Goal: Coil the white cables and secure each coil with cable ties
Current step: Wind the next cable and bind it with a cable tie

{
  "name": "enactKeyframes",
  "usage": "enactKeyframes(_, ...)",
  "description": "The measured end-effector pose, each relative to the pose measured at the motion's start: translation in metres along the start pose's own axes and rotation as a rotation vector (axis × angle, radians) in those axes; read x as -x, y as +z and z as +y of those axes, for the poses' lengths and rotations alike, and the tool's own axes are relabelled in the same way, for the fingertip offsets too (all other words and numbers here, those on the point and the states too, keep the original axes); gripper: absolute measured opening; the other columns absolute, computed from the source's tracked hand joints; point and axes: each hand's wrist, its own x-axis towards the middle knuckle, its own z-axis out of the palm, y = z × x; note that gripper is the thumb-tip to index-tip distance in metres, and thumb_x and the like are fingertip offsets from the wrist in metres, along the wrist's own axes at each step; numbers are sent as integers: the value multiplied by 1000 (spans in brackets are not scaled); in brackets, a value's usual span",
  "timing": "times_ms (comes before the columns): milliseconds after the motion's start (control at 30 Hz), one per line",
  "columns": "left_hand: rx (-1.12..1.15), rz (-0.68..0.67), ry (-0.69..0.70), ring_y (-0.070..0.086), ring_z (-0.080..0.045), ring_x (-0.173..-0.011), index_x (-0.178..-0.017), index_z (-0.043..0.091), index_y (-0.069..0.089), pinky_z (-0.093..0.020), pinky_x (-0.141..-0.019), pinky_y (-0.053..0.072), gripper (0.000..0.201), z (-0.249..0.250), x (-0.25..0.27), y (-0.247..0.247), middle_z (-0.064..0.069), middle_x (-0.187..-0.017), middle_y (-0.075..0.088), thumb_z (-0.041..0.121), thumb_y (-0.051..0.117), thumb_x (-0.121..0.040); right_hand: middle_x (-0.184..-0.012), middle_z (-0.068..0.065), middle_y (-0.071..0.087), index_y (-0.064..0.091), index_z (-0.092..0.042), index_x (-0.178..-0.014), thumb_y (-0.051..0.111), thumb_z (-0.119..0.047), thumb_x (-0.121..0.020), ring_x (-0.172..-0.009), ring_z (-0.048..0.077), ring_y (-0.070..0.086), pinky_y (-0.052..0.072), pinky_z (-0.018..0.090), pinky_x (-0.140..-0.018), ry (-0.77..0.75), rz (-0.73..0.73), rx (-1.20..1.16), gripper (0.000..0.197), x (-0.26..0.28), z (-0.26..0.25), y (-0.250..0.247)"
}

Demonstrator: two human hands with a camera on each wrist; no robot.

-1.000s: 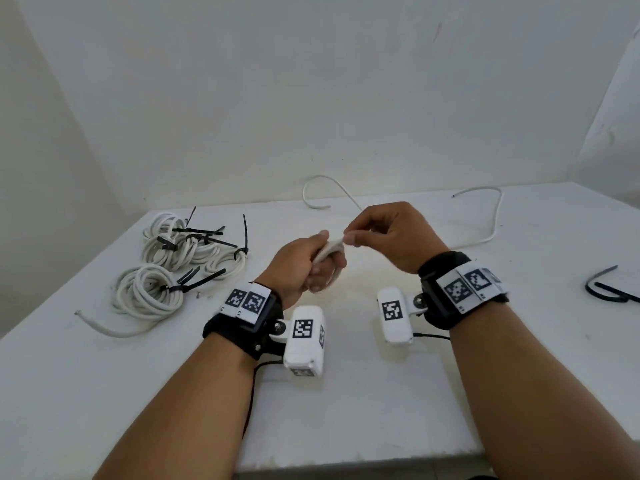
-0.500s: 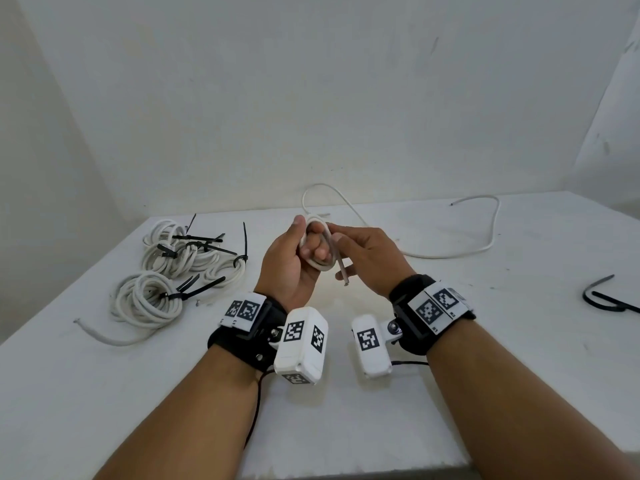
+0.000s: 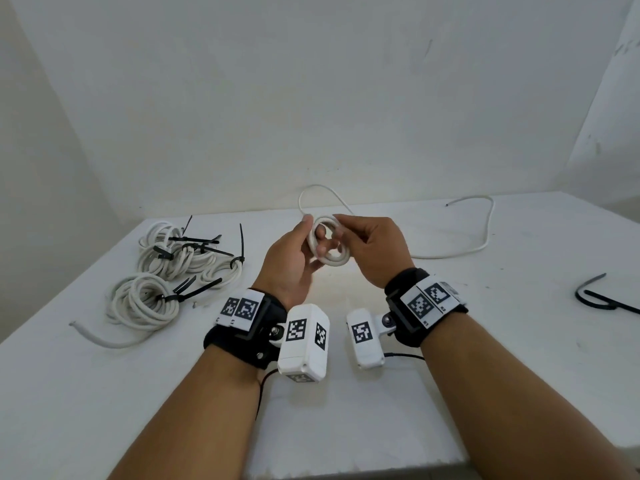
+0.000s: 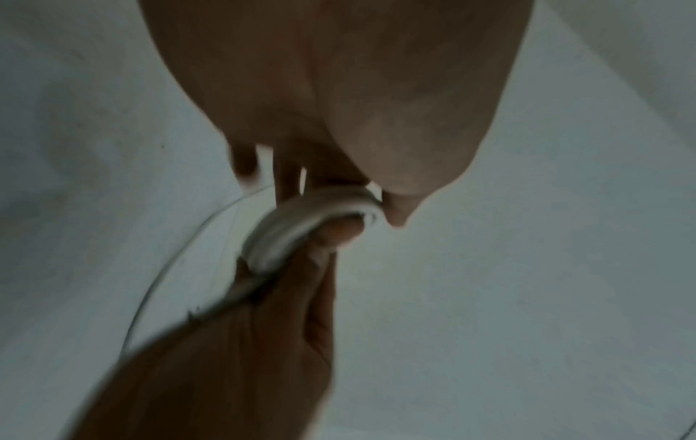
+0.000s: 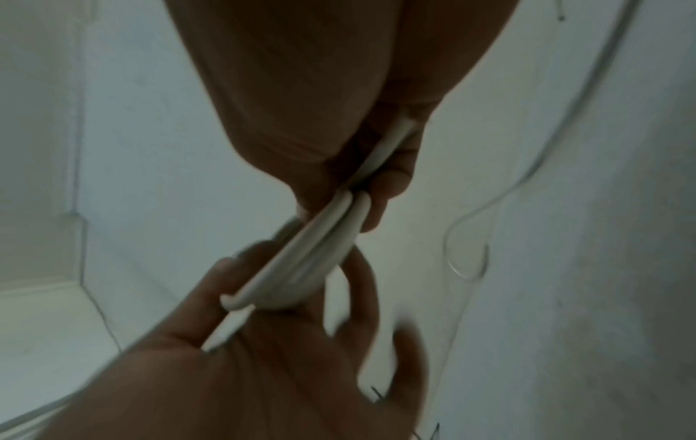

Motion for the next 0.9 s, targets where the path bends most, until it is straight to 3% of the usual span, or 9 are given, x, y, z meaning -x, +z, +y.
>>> enactKeyframes(67,-211,46,-14,58,-15,-74,-74,19,58,-39,-85,34,37,-1,-1,-10,0,-64,60,36,39,-100,-87,-2,77,74,-17,-115,66,-16,-93,-75,11,68,53,21,-70,-23,4,87,23,-1,-1,-3)
enactKeyframes(133,-222,14,-81,59,-20,-77,-81,16,61,-41,-87,36,33,-1,0,-17,-4,-69,65,29,37,-98,-92,3,77,72,-16,-118,65,-17,-94,-80,15,68,53,23,-78,-45,-72,209,25,0,-3,-4)
enactKeyframes(300,-75,135,-163,60,-27,-66,-95,6,67,-41,-80,49,28,-6,2,-8,-8,-60,58,14,40,-93,-102,5,76,70,-14,-121,62,-18,-96,-77,3,58,41,12,-77,-45,-213,349,27,0,-3,-5)
enactKeyframes(400,40,237,-159,44,-17,-48,-82,7,61,-35,-64,45,22,-12,2,3,-2,-53,42,17,47,-97,-92,5,76,72,-15,-118,63,-17,-95,-58,-3,49,35,8,-65,-59,-229,358,26,1,-6,-5)
enactKeyframes(467,94,297,-133,33,-12,-41,-79,8,57,-29,-53,39,24,-11,3,8,2,-50,33,20,51,-98,-79,4,73,75,-16,-111,61,-17,-95,-56,7,50,39,14,-58,-81,-237,329,21,3,-8,-1)
enactKeyframes(600,239,343,-52,36,-11,-35,-81,8,57,-29,-54,37,23,-3,4,11,4,-42,32,22,51,-99,-78,-1,65,61,-16,-98,51,-26,-100,-63,7,53,38,22,-60,-30,-294,320,15,3,-10,8)
enactKeyframes(700,195,318,-12,33,-13,-41,-84,9,58,-29,-55,35,22,-6,2,7,3,-45,31,22,48,-100,-78,1,59,45,-11,-89,43,-29,-103,-64,15,51,39,28,-59,3,-379,374,24,2,-12,5)
enactKeyframes(767,14,255,-20,36,-15,-44,-84,8,58,-29,-55,36,21,-6,0,1,1,-47,35,17,45,-98,-75,1,53,41,-10,-88,41,-29,-104,-63,16,45,36,30,-58,18,-416,435,25,3,-13,-1)
enactKeyframes(900,-231,97,-172,51,-26,-47,-79,3,59,-37,-66,46,23,-4,0,-8,-11,-53,50,4,38,-88,-79,-4,47,41,-14,-92,40,-30,-105,-66,11,44,34,28,-58,104,-582,603,20,4,-14,-9)
